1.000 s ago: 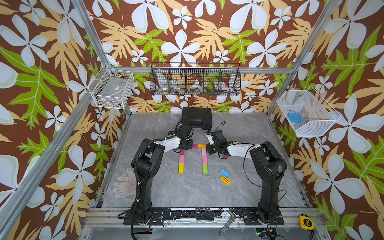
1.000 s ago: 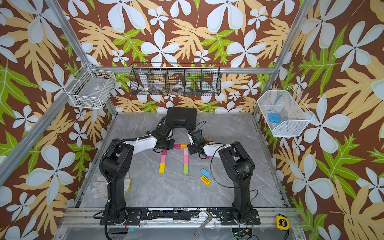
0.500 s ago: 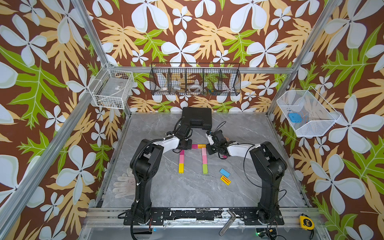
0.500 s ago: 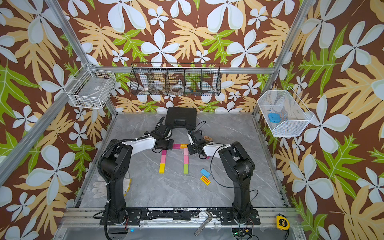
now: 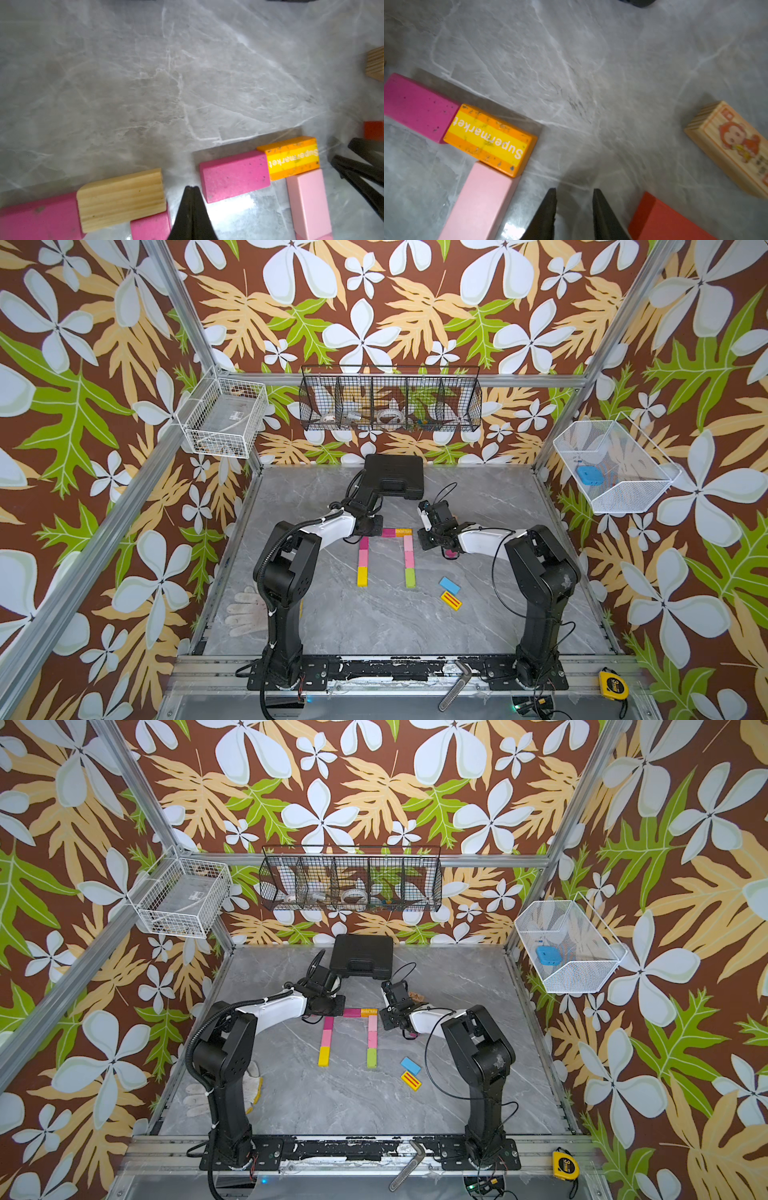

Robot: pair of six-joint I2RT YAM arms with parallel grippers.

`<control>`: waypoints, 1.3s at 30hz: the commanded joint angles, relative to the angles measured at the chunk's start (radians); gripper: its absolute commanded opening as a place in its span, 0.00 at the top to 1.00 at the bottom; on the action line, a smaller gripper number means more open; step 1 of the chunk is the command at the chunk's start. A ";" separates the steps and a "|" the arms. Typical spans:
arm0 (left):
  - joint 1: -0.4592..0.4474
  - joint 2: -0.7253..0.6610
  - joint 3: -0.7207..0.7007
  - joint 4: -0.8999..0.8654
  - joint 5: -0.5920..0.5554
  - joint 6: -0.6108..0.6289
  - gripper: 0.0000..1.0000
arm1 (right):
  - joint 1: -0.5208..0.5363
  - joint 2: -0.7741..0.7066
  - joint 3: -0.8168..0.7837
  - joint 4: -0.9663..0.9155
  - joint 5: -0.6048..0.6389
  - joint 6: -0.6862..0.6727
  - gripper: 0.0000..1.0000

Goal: Assemble the number 7 with building blocks
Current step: Adjust the building block at the center of the board.

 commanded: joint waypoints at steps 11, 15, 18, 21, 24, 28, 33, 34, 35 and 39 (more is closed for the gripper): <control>0.000 -0.196 -0.100 0.076 0.098 -0.041 1.00 | -0.001 -0.277 -0.245 0.102 -0.138 -0.101 0.63; 0.000 -0.278 -0.162 0.108 0.116 -0.064 0.96 | 0.029 -0.360 -0.329 0.096 -0.176 -0.114 0.60; 0.000 -0.327 -0.200 0.124 0.122 -0.066 0.89 | 0.068 -0.415 -0.389 0.097 -0.191 -0.117 0.59; 0.000 -0.356 -0.222 0.139 0.127 -0.063 0.82 | 0.095 -0.488 -0.479 0.141 -0.223 -0.103 0.57; 0.000 -0.367 -0.230 0.157 0.139 -0.061 0.74 | 0.130 -0.545 -0.542 0.165 -0.241 -0.102 0.55; 0.000 -0.382 -0.236 0.182 0.166 -0.061 0.64 | 0.167 -0.575 -0.599 0.192 -0.259 -0.094 0.53; 0.000 -0.420 -0.262 0.216 0.192 -0.070 0.50 | 0.200 -0.568 -0.595 0.183 -0.239 -0.069 0.53; 0.000 -0.424 -0.262 0.215 0.192 -0.070 0.47 | 0.203 -0.565 -0.598 0.185 -0.237 -0.060 0.53; -0.001 -0.427 -0.262 0.213 0.192 -0.069 0.45 | 0.209 -0.562 -0.603 0.196 -0.234 -0.050 0.53; 0.001 -0.430 -0.261 0.213 0.198 -0.072 0.36 | 0.246 -0.531 -0.617 0.218 -0.209 -0.030 0.53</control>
